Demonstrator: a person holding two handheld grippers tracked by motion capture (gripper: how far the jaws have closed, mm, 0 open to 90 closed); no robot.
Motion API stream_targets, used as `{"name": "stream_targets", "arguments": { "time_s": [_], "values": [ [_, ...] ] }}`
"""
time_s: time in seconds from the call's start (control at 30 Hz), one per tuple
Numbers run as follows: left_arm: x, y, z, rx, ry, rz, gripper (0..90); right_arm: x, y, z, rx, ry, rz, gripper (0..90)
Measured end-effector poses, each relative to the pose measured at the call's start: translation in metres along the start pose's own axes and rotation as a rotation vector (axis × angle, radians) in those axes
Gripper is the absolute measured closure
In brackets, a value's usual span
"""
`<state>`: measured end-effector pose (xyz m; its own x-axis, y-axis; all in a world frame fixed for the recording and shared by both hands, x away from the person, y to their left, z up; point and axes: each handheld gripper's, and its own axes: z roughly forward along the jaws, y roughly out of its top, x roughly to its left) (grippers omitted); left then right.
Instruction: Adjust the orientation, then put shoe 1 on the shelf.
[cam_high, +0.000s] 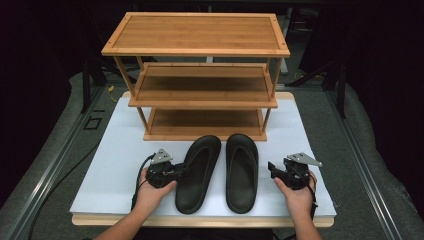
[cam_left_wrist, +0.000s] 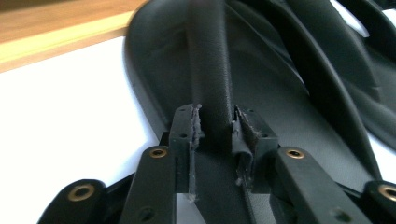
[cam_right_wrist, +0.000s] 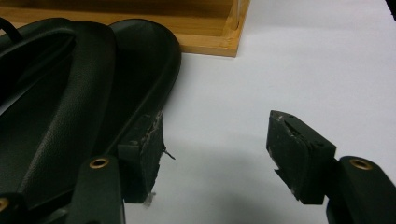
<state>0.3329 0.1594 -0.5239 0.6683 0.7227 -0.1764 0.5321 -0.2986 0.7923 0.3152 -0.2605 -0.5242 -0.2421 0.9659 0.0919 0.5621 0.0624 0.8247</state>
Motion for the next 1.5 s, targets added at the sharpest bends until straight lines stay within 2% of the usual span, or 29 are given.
{"name": "stream_targets", "arguments": {
  "time_s": [0.03, 0.07, 0.13, 0.27, 0.33, 0.47, 0.73, 0.83, 0.9, 0.97, 1.1, 1.17, 1.3, 1.5],
  "values": [
    [0.002, 0.000, -0.001, 0.006, -0.002, 0.012, 70.7, 0.000, 0.000, 0.000, 0.000, 0.000, 0.001, 36.4],
    [0.003, 0.000, -0.003, 0.012, 0.006, 0.003, 71.1, 0.000, 0.000, 0.000, -0.001, 0.001, 0.002, 36.4],
    [0.005, 0.000, -0.007, 0.016, 0.017, 0.016, 71.9, 0.000, 0.000, -0.001, 0.006, 0.004, 0.002, 36.4],
    [0.006, 0.000, -0.014, 0.015, 0.075, 0.066, 73.1, 0.000, 0.000, 0.000, 0.000, -0.002, 0.002, 36.4],
    [0.010, -0.003, -0.015, 0.020, 0.060, 0.056, 72.5, 0.000, 0.000, 0.000, -0.001, -0.002, 0.002, 36.4],
    [0.016, -0.011, -0.016, -0.018, 0.019, -0.007, 68.4, 0.001, 0.000, 0.000, 0.001, -0.002, 0.003, 36.4],
    [0.005, -0.019, -0.015, -0.059, 0.068, 0.027, 61.0, 0.000, 0.000, 0.000, -0.001, 0.002, 0.007, 36.4],
    [0.003, -0.020, -0.015, -0.059, 0.088, 0.043, 60.3, 0.000, 0.000, 0.000, 0.000, 0.003, 0.009, 36.5],
    [0.003, -0.021, -0.014, -0.061, 0.105, 0.049, 62.2, 0.000, 0.000, 0.000, -0.001, 0.004, 0.009, 36.6],
    [0.003, -0.021, -0.015, -0.057, 0.122, 0.064, 70.0, 0.000, 0.000, 0.000, 0.002, 0.005, 0.011, 36.6],
    [0.007, -0.018, -0.018, -0.046, 0.109, 0.041, 74.3, 0.000, 0.000, 0.000, 0.003, 0.004, 0.008, 36.9],
    [0.008, -0.017, -0.020, -0.039, 0.105, 0.043, 75.3, 0.000, 0.000, 0.000, 0.005, 0.004, 0.010, 37.0],
    [0.011, -0.012, -0.028, -0.045, 0.105, 0.034, 78.7, -0.001, 0.000, 0.001, 0.004, 0.007, 0.013, 37.2],
    [0.018, -0.006, -0.038, -0.069, 0.084, 0.007, 83.6, -0.002, 0.000, 0.000, 0.002, 0.005, 0.016, 37.3]
  ]
}}
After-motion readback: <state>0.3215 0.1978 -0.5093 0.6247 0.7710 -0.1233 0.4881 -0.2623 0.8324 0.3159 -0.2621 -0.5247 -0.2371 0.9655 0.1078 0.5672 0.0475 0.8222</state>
